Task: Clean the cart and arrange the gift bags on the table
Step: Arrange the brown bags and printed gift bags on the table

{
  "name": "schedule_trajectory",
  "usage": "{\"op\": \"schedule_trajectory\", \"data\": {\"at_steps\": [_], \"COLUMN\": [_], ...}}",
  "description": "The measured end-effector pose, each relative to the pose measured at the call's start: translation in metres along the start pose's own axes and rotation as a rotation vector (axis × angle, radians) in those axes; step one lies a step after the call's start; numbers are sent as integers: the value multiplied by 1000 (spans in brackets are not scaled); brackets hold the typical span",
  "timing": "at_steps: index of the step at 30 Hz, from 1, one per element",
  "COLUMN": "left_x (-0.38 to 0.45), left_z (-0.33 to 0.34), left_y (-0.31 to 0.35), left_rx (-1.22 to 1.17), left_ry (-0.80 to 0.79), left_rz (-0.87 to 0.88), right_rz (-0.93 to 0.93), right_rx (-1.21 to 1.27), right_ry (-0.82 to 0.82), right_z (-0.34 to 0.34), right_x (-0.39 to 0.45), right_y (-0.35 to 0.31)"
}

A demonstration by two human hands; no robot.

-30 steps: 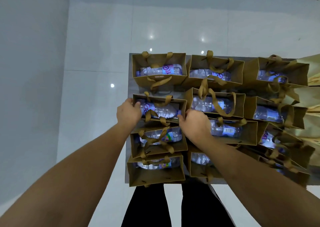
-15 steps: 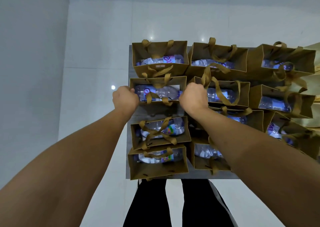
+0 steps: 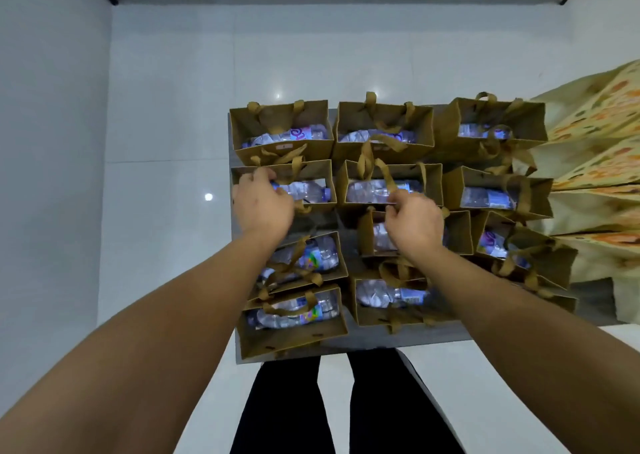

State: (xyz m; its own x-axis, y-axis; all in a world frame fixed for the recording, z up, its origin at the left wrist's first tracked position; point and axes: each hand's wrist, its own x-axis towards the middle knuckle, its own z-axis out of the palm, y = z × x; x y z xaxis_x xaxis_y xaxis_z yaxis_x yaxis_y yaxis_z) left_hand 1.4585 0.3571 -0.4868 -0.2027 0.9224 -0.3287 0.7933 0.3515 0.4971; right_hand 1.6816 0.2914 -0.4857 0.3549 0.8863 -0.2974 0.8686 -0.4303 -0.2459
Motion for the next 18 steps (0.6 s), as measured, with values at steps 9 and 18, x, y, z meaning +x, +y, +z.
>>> {"op": "schedule_trajectory", "data": {"at_steps": [9, 18], "left_x": [-34, -25], "left_z": [58, 101], "left_y": [63, 84], "left_rx": [117, 509], "left_ry": [-249, -411], "left_rz": [309, 372], "right_rz": [-70, -204], "right_rx": [-187, -178], "right_ry": [-306, -295], "right_z": [-22, -28], "right_x": [33, 75], "right_y": [90, 101]}}
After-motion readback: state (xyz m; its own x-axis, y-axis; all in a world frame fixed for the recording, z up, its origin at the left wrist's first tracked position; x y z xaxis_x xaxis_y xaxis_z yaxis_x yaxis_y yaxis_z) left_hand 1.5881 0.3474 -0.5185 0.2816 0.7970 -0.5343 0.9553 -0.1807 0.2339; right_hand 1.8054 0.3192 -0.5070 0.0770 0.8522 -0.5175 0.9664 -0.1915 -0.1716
